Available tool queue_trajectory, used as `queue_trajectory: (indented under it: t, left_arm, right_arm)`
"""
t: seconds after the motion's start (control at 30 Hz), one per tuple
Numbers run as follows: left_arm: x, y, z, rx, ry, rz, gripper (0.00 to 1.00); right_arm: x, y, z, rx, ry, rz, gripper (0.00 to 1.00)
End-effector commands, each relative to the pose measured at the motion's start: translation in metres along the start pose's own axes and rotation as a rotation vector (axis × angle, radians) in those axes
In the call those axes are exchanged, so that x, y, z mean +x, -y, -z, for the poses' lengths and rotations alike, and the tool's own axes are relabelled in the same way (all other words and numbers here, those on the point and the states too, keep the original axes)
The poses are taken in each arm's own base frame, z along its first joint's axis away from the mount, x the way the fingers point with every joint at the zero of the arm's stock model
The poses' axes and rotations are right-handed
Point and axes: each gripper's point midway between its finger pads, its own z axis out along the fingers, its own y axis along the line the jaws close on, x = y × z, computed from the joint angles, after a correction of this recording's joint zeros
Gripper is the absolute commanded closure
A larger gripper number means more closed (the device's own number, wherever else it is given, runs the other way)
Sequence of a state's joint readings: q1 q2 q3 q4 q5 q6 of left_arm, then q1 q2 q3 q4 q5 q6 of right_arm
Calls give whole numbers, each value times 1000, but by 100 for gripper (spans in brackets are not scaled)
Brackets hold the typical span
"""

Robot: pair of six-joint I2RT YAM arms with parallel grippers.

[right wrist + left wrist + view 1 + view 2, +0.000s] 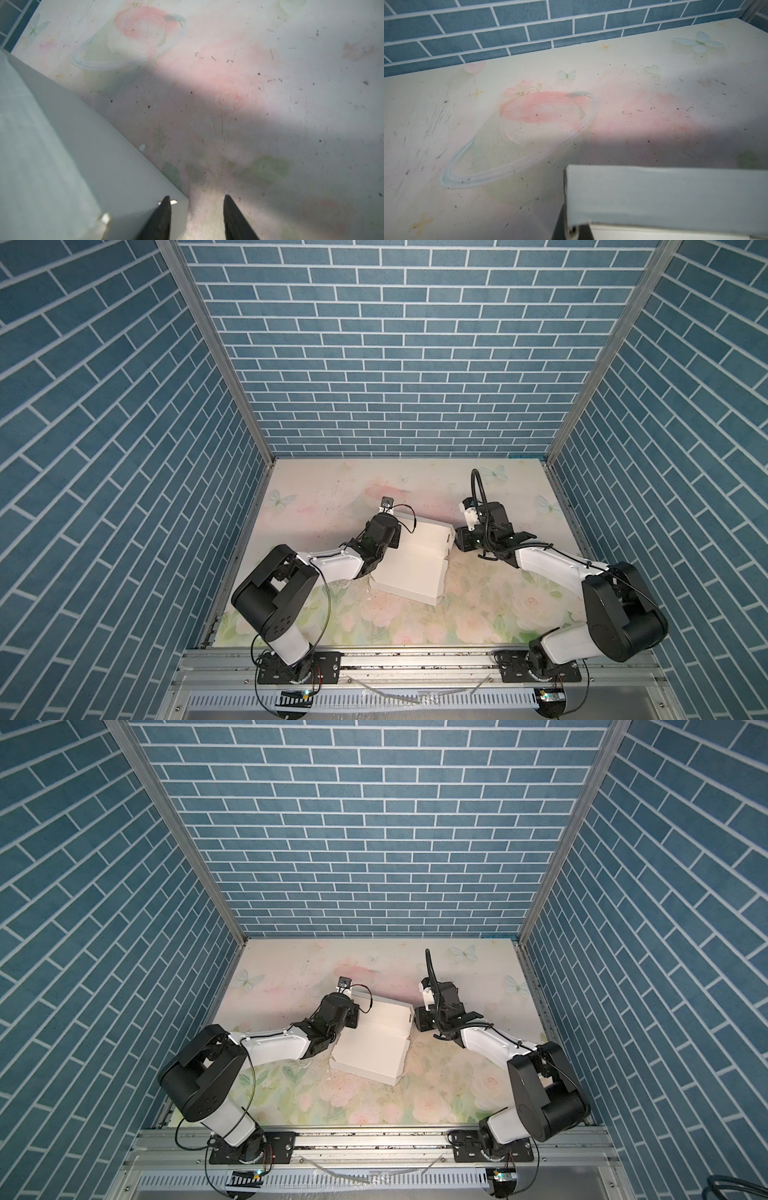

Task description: Fold the paper box

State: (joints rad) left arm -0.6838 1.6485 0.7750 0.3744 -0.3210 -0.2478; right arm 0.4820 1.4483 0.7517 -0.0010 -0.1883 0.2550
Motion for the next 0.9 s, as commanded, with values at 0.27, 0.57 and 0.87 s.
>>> queue_trajectory:
  t: [0.27,0.57,0.87]
  left_arm:
    - [32,-9,0,-34,-112,-29,100]
    - [33,-14,2,-58,-117,-9,100]
    - [31,-14,5,-58,-128,-1,100]
  right_arm:
    - [44,3,17,59,-42,-64,56]
    - [61,3,29,109,-6,-147,50]
    - [59,7,17,152,0,-183,64]
